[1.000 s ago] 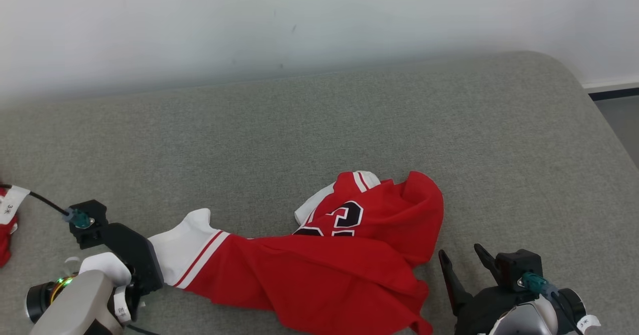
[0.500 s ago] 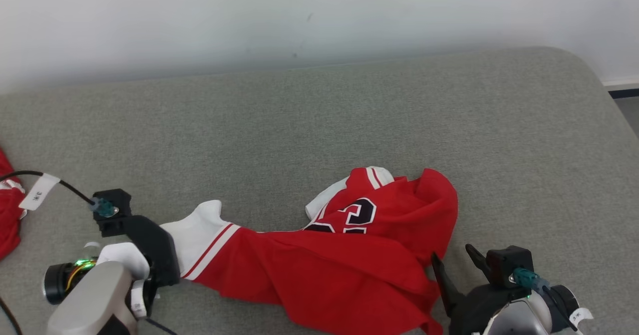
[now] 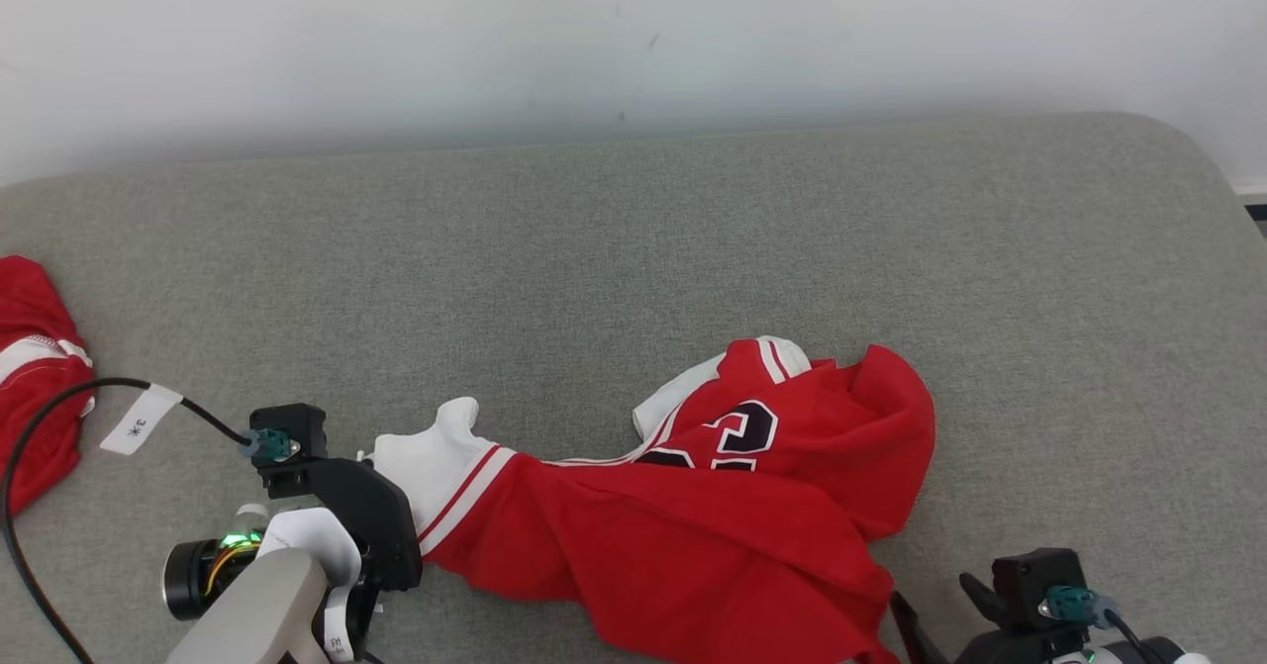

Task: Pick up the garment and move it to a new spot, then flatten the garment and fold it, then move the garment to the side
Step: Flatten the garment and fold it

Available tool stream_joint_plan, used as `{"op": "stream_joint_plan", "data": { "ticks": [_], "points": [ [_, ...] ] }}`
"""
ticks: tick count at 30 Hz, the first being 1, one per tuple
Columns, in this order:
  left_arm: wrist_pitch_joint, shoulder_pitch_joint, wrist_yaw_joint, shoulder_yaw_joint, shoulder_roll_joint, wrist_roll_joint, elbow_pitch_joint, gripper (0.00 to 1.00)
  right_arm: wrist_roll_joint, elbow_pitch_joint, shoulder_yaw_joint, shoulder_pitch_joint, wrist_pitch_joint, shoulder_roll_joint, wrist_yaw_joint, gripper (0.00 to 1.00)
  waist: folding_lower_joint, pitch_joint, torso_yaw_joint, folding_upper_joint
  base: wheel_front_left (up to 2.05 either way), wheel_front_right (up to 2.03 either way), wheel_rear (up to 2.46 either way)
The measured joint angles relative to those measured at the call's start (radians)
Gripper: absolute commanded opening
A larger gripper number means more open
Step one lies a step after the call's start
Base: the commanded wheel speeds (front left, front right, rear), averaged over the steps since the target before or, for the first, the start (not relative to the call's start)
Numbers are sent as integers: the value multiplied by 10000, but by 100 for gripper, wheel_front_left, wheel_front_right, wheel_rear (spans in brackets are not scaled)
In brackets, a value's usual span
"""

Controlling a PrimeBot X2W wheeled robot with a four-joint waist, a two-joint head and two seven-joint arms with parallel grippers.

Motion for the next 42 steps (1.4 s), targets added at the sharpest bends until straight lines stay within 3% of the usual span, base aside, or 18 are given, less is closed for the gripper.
{"op": "stream_joint_plan", "data": {
  "ticks": [12, 19, 20, 21, 22, 23, 31, 37, 42],
  "points": [
    [-165, -114, -125, -56, -100, -12, 4, 0, -585, 2171, 111, -1308, 247, 458, 0, 100, 0, 154, 104, -1, 0, 0, 0],
    [-215, -221, -174, -63, -113, -42, 33, 0, -646, 2537, 79, -1458, 391, 635, 0, 100, -2, 266, 206, -2, 0, 0, 0],
    [-280, -237, -174, -56, -104, -42, 23, 0, -644, 2608, 79, -1507, 366, 650, 0, 87, -2, 294, 213, -1, 0, 0, 0],
    [-309, -258, -176, -48, -102, -42, 17, 0, -639, 2690, 98, -1592, 349, 656, 0, 46, -2, 324, 220, -1, 0, 0, 0],
    [-364, -281, -182, -38, -100, -42, 10, 0, -635, 2740, 146, -1656, 355, 654, 0, 34, -2, 353, 228, -1, 0, 0, 0],
    [-445, -302, -186, -31, -94, -40, 4, 0, -635, 2771, 209, -1705, 362, 658, 0, 3, -2, 378, 236, -1, 0, 0, 0],
    [-1499, -425, -378, 253, -69, -107, -288, 0, -267, 2426, -48, -1907, -107, 729, 0, 0, 0, 339, 334, 1, 0, 0, 0],
    [-3448, -484, -895, 1302, 184, -639, -1756, 0, 1670, 286, -1149, -1968, -502, 744, 0, 0, 0, 39, 347, 1, 0, 0, 0],
    [-4050, -651, -1143, 2535, 391, -924, -3682, 0, 2341, -1427, -1499, -2699, -309, 518, 0, 0, 0, -256, 247, 0, 0, 0, 0]
  ]
}}
